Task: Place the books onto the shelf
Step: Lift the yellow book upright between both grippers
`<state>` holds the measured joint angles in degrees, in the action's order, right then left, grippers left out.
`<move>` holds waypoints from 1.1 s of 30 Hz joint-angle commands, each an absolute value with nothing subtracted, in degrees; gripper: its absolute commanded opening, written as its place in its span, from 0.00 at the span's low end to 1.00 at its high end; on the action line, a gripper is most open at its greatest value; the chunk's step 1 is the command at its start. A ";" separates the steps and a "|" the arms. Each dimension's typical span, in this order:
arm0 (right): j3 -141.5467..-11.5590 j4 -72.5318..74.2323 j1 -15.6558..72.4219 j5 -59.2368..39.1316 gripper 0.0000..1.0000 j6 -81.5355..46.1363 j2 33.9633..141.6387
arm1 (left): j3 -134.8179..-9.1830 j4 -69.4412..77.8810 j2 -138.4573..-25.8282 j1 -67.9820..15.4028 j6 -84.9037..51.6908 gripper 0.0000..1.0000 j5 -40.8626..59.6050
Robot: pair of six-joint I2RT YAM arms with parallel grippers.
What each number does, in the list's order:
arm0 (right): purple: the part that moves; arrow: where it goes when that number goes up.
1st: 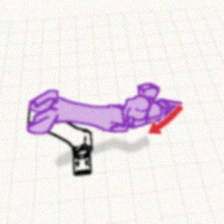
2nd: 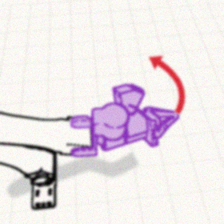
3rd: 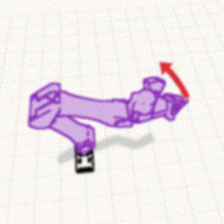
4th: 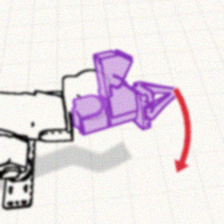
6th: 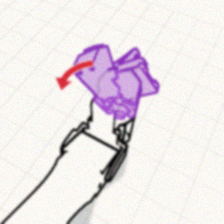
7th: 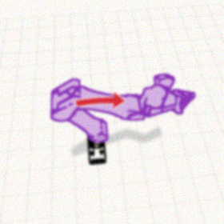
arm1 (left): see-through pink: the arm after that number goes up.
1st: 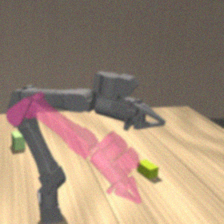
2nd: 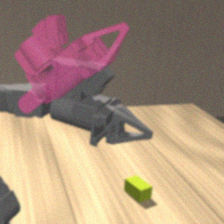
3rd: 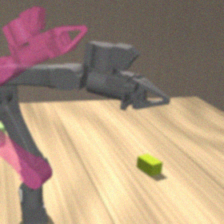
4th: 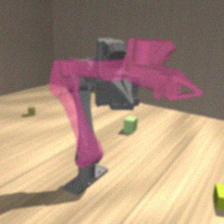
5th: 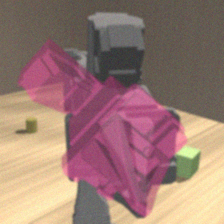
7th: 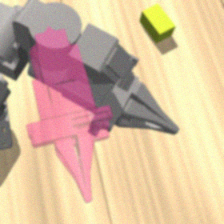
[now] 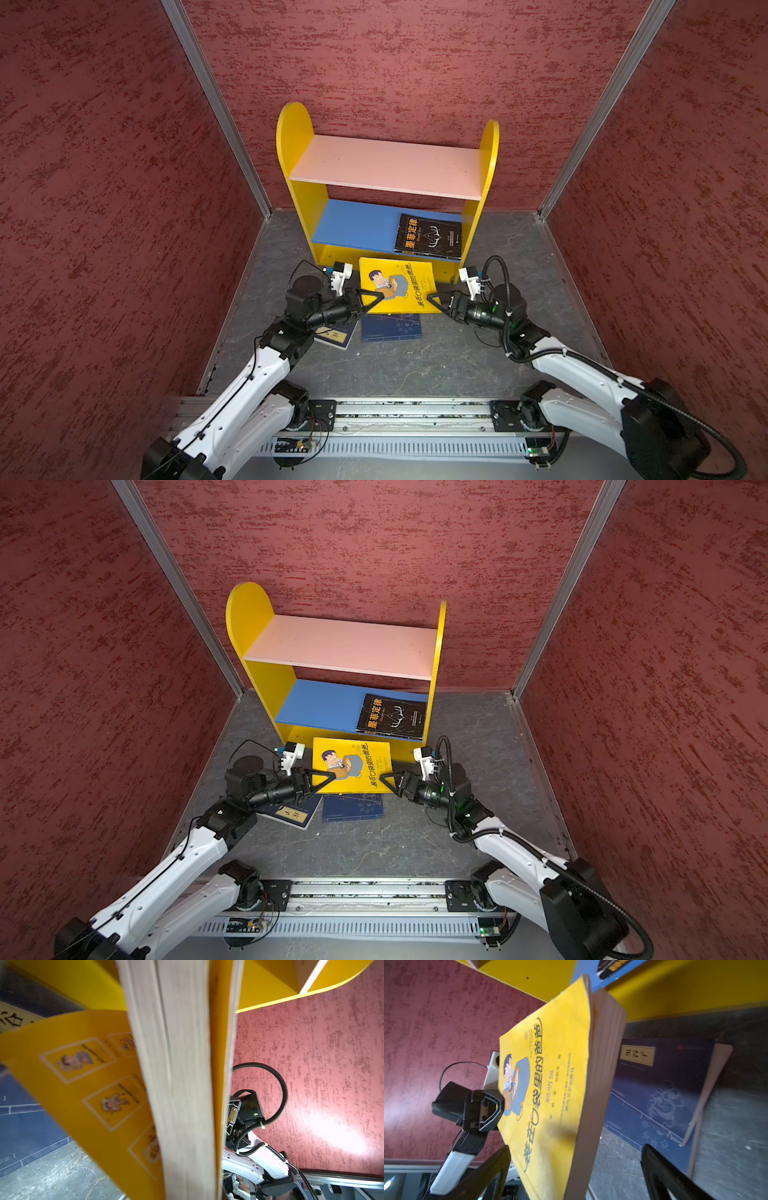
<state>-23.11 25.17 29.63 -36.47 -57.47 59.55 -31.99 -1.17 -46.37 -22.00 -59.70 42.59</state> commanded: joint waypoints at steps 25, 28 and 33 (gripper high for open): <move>-19.64 46.27 29.44 -42.95 0.24 -75.43 57.76 | -34.77 13.57 -48.23 -19.82 -56.12 0.03 53.73; -19.51 45.98 29.44 -41.89 0.20 -75.36 57.07 | -35.19 11.58 -48.93 -19.32 -55.59 0.04 52.99; -18.94 45.91 29.44 -38.79 0.16 -74.78 56.43 | -35.37 7.39 -48.83 -19.16 -54.86 0.15 50.53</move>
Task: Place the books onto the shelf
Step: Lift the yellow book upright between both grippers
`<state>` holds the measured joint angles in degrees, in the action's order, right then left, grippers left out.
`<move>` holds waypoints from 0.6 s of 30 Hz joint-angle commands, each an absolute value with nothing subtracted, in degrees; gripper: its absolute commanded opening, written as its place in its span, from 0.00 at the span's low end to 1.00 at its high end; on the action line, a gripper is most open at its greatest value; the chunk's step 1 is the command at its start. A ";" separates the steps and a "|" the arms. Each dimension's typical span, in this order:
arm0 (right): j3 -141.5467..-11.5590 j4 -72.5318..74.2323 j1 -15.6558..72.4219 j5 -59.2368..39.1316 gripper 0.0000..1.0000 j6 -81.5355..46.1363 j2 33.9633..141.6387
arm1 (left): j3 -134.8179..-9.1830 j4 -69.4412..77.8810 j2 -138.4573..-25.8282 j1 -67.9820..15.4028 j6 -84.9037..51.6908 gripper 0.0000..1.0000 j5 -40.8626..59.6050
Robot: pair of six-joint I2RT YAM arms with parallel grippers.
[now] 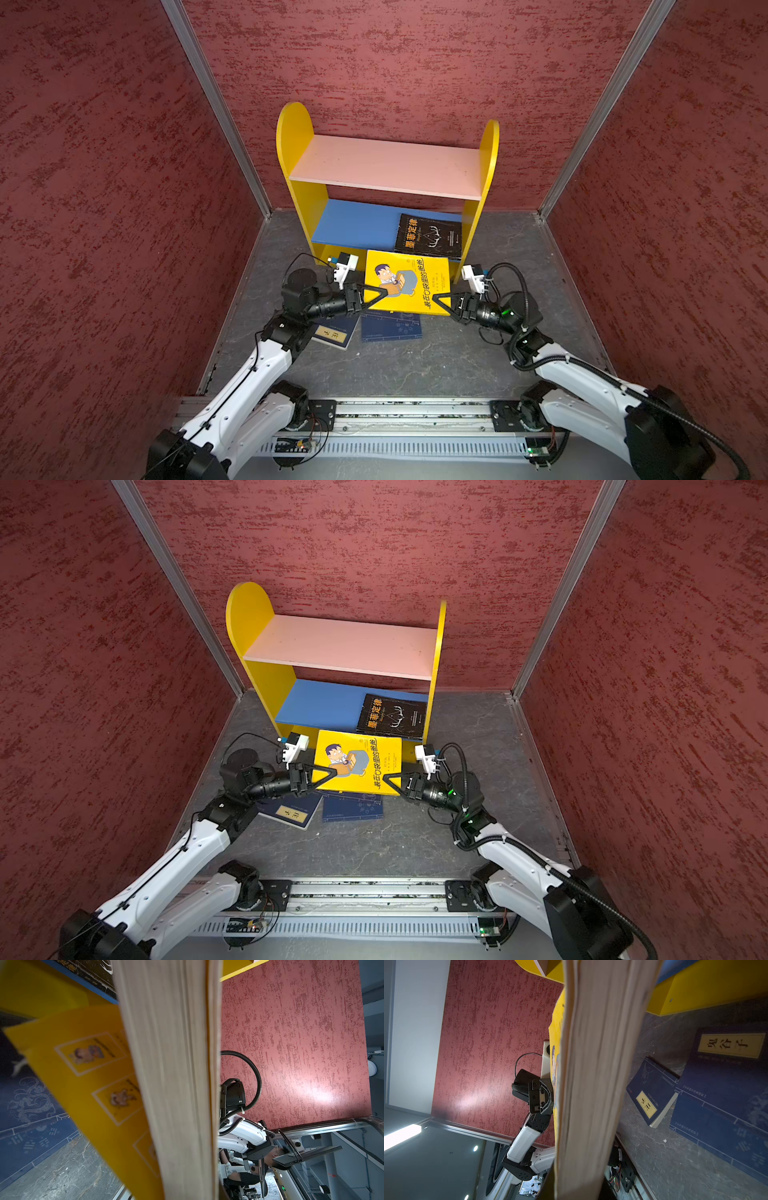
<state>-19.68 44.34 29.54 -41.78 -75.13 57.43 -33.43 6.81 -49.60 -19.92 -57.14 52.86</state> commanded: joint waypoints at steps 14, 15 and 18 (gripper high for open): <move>-23.54 46.93 29.44 -37.16 0.16 -70.58 60.89 | -26.88 5.33 -42.40 -19.06 -60.01 0.84 37.77; -23.68 47.74 29.44 -37.09 0.16 -70.62 61.48 | -26.20 5.76 -42.03 -19.14 -60.63 0.84 36.89; -23.81 50.53 29.46 -37.46 0.16 -71.51 63.69 | -24.64 6.84 -41.44 -19.24 -61.78 0.85 35.39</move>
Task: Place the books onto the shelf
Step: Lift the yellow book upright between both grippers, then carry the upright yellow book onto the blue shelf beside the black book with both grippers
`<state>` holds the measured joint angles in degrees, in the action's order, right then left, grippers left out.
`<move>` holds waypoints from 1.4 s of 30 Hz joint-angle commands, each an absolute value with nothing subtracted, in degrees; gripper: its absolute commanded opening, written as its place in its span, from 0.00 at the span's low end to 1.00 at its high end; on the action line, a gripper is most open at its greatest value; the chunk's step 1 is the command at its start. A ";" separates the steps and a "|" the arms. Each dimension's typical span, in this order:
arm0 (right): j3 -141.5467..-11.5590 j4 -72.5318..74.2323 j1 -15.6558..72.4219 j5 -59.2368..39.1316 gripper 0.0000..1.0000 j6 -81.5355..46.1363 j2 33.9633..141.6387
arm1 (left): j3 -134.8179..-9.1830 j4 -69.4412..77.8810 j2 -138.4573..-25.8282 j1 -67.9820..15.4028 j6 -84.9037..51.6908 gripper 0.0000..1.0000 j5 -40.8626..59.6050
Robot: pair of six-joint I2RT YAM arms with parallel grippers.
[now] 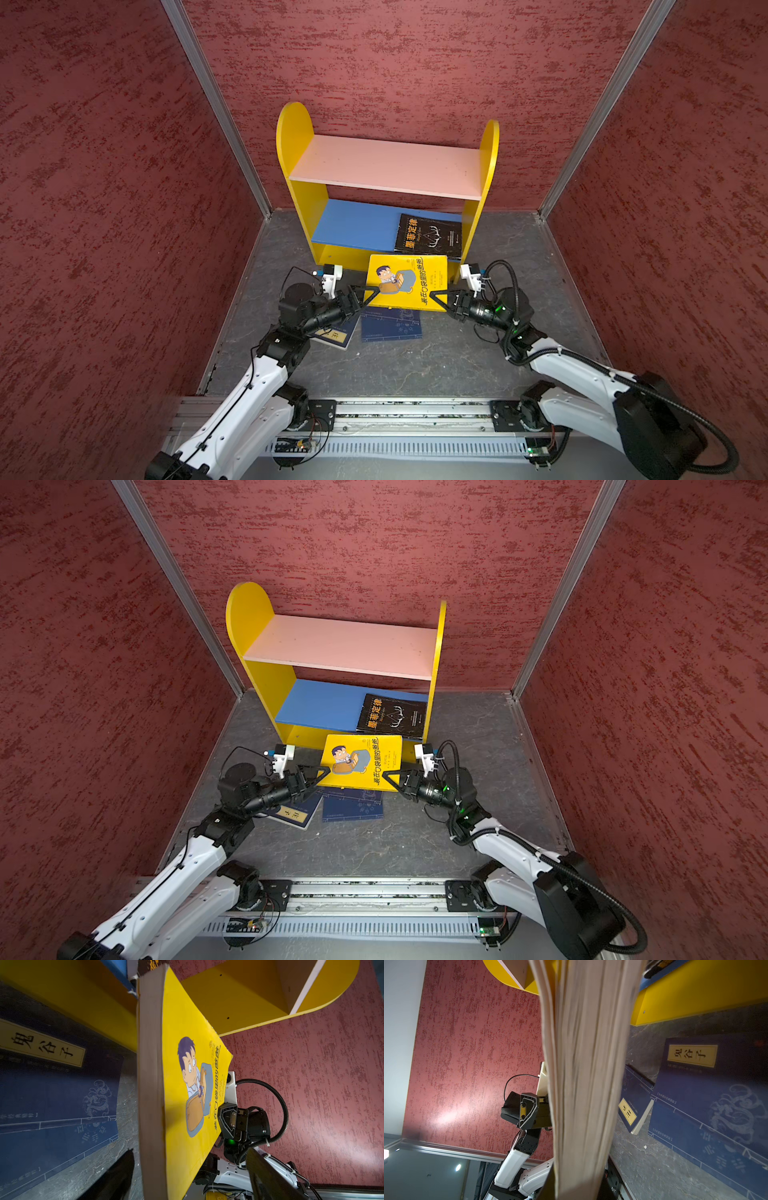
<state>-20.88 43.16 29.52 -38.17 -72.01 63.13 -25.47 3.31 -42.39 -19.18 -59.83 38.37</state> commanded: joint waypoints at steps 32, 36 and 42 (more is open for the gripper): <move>-36.31 45.25 29.31 -32.86 0.40 -68.01 75.20 | -36.74 26.90 -61.96 -19.05 -59.87 0.00 36.76; -39.23 33.35 28.60 -27.30 0.74 -62.72 72.52 | -40.70 30.08 -67.85 -17.83 -59.65 0.00 38.37; -39.93 21.59 25.81 -19.85 0.96 -58.49 66.90 | -47.10 31.70 -75.96 -15.41 -59.16 0.00 42.06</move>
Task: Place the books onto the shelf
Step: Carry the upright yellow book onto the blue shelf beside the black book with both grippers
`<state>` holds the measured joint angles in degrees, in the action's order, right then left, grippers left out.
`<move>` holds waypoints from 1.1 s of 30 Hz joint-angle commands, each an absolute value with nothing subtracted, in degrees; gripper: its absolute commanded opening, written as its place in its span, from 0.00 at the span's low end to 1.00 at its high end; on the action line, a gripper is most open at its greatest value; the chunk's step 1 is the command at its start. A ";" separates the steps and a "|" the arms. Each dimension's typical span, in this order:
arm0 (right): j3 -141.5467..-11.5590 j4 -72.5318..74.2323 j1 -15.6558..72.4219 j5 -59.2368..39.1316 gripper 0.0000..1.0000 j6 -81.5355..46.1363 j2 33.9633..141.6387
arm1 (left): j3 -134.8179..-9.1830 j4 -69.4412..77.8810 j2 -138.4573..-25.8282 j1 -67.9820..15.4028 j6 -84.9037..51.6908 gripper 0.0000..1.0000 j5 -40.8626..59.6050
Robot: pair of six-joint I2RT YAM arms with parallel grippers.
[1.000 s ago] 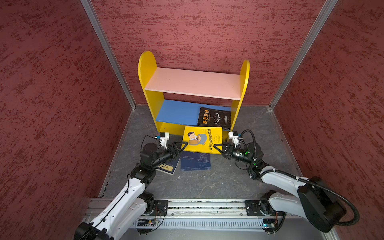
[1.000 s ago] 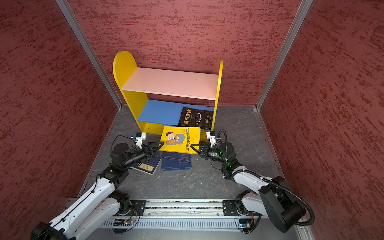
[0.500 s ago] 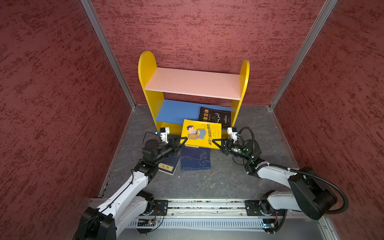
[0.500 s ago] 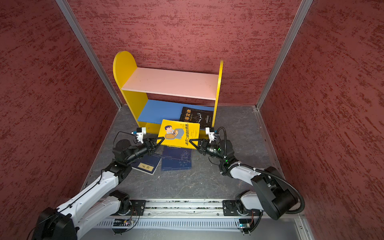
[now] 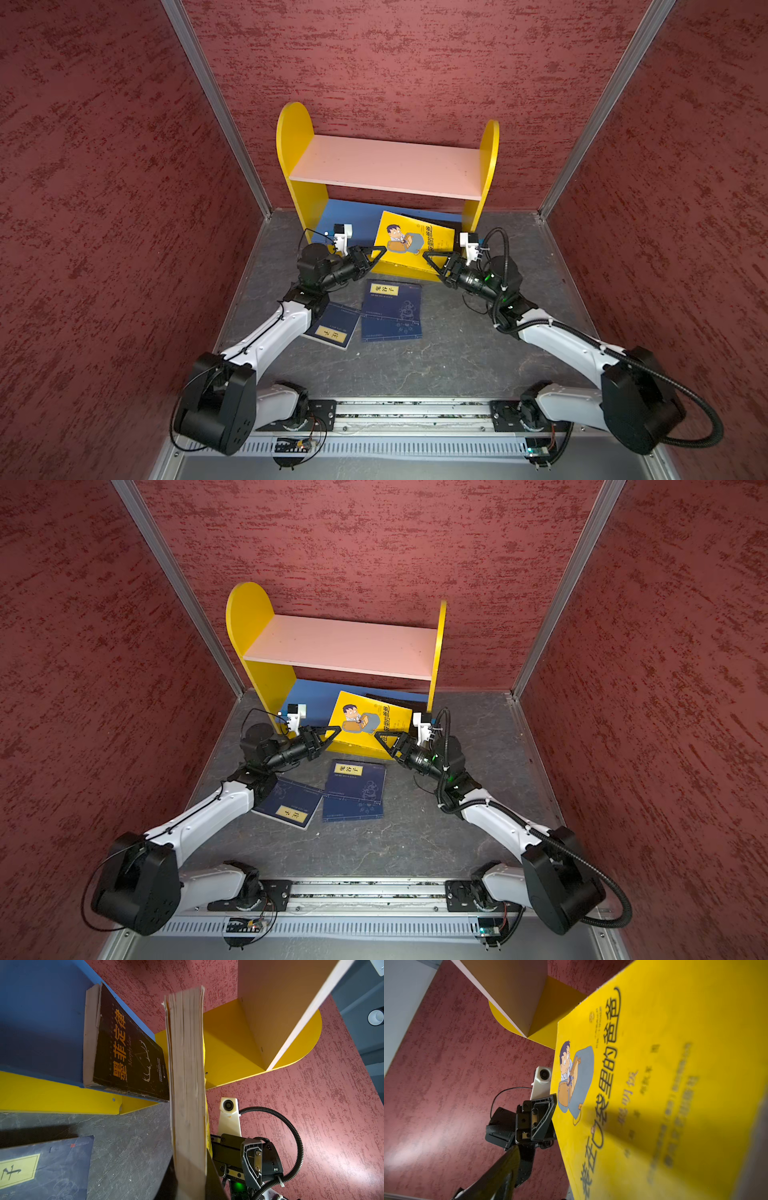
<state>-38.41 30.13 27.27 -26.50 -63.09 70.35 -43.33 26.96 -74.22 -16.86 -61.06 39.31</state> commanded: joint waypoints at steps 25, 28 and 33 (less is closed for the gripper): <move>-46.52 8.29 25.39 11.12 0.99 -35.17 69.34 | -65.06 34.01 -100.25 -16.60 -58.30 0.00 44.01; -48.46 8.64 25.40 11.86 0.99 -35.07 72.56 | -65.14 33.72 -100.89 -17.37 -58.10 0.00 42.28; -51.23 7.88 25.40 11.84 0.99 -34.47 76.14 | -64.07 33.13 -100.83 -18.77 -57.64 0.00 38.98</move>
